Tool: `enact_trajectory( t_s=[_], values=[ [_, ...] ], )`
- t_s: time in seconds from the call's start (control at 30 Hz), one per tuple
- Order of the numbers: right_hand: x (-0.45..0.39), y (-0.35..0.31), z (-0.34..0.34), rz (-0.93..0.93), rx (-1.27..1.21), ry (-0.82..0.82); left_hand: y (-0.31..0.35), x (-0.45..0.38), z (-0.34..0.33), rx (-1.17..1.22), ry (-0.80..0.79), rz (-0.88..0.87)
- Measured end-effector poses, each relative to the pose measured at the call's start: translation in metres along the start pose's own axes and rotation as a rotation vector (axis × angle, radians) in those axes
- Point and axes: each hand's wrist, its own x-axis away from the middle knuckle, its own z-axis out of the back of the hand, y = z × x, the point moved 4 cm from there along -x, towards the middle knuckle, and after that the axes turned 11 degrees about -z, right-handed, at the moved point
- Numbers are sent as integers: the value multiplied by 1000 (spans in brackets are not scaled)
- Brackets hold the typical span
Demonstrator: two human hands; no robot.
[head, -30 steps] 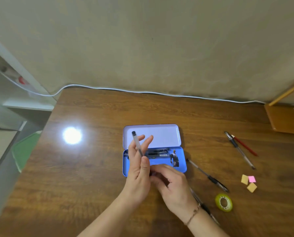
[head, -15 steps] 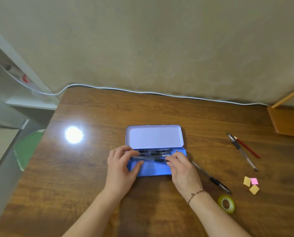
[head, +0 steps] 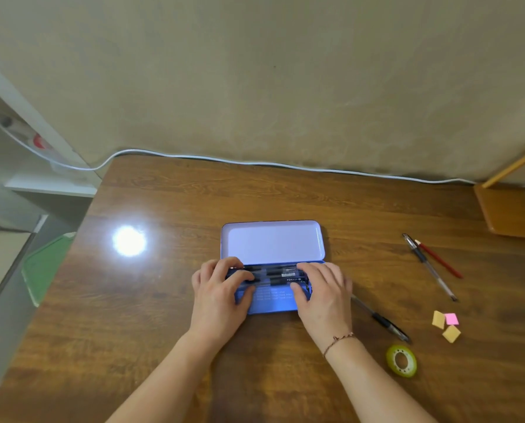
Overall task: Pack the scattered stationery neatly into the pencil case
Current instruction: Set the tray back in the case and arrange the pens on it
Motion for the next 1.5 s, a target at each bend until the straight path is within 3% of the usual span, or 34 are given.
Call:
enact_trajectory(
  t_s=[0.1,0.17,0.3,0.4,0.57,0.7,0.8,0.9,0.97,1.03,1.13,1.23,1.4,1.5],
  values=[
    [3,19,22,-11,-94,43,-2,0,-1,32,6,5],
    [7,46,46,-104,6,87,-4,1,-1,65,14,-13],
    [21,99,78,-419,469,-195,-3,3,1,138,76,-17],
    [23,106,81,-406,496,-230,5,1,3,138,132,-42],
    [11,84,96,-311,207,7,38,-14,3,84,65,-270],
    [5,58,92,-427,-189,-65,48,-24,-12,-38,-129,-425],
    [4,48,89,-576,-498,-137,41,-28,-14,-74,-146,-408],
    [11,29,88,-623,-813,-332,34,-31,-12,-53,-144,-400],
    [15,20,90,-594,-879,-403,30,-31,-12,-29,-149,-423],
    [17,18,93,-464,-660,-318,27,-30,-12,-9,-152,-433],
    [15,6,99,-29,-207,-66,23,-30,-12,-7,-150,-409],
    [14,-5,77,269,-20,-126,20,-32,-11,-19,-132,-343],
    [3,-12,28,358,143,-236,12,-33,-12,25,-90,-205],
    [0,-7,9,320,60,-229,5,-30,-10,58,-65,-115]
  ],
)
